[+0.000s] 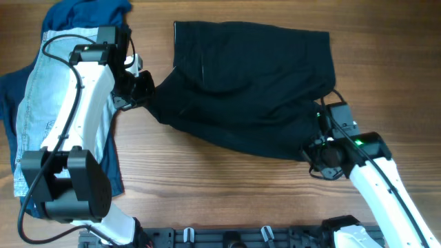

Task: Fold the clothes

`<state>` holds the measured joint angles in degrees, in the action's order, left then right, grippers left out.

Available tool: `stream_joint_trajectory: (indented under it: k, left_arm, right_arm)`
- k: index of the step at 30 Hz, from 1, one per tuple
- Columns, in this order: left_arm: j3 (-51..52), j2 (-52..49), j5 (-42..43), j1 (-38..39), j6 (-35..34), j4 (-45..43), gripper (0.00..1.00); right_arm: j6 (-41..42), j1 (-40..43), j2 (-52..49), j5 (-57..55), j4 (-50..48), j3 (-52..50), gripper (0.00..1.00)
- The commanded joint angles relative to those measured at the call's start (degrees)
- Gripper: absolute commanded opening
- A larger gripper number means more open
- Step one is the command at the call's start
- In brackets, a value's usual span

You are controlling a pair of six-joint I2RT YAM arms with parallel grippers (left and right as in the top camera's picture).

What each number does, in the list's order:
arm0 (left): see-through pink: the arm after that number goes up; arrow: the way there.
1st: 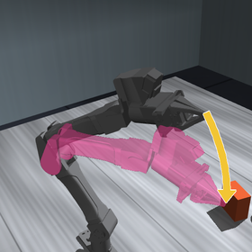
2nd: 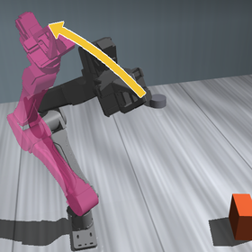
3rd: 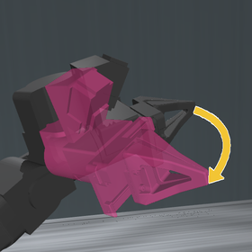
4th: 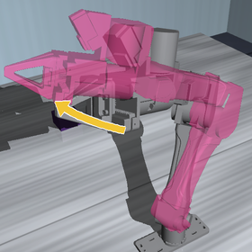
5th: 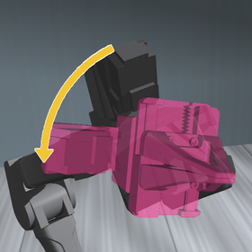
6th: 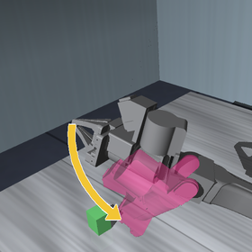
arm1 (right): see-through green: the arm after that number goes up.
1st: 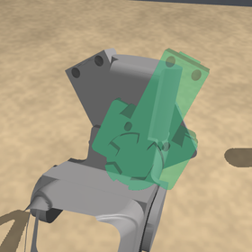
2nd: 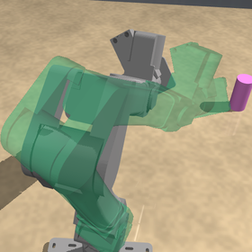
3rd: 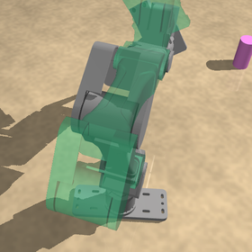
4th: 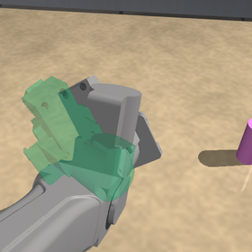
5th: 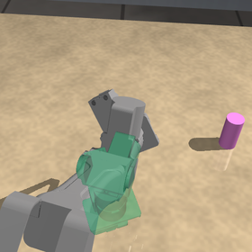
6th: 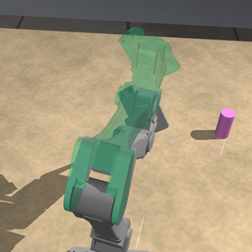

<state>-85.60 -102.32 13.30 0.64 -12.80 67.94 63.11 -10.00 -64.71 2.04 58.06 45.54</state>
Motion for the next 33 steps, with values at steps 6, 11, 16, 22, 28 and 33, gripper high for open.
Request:
stream_joint_trajectory:
  k: [6,11,16,22,28,33]
  left_arm:
    - [4.98,1.40,-0.76,2.38,-3.13,-13.70,0.04]
    - [4.98,1.40,-1.05,6.14,-2.64,-30.75,0.04]
    - [4.98,1.38,-4.94,8.63,-2.60,-46.12,0.04]
    - [4.98,-1.81,-8.70,8.85,-2.62,-62.90,0.04]
    - [4.98,-11.82,-8.68,9.22,-2.64,-80.19,0.05]
    - [4.98,-19.34,-9.38,9.27,-2.64,-95.23,0.12]
  right_arm:
    - [-19.06,13.99,-5.79,2.54,-27.63,1.46,0.04]
    - [-24.61,14.36,-13.07,2.49,-40.85,7.91,0.04]
    - [-25.59,14.36,-19.56,1.84,-54.36,8.57,0.04]
    - [-25.64,14.36,-29.90,-1.42,-70.62,8.57,0.04]
    - [-25.46,14.36,-36.39,-3.19,-83.34,8.57,0.04]
    - [-25.64,14.36,-42.86,-7.02,-95.30,8.63,0.04]
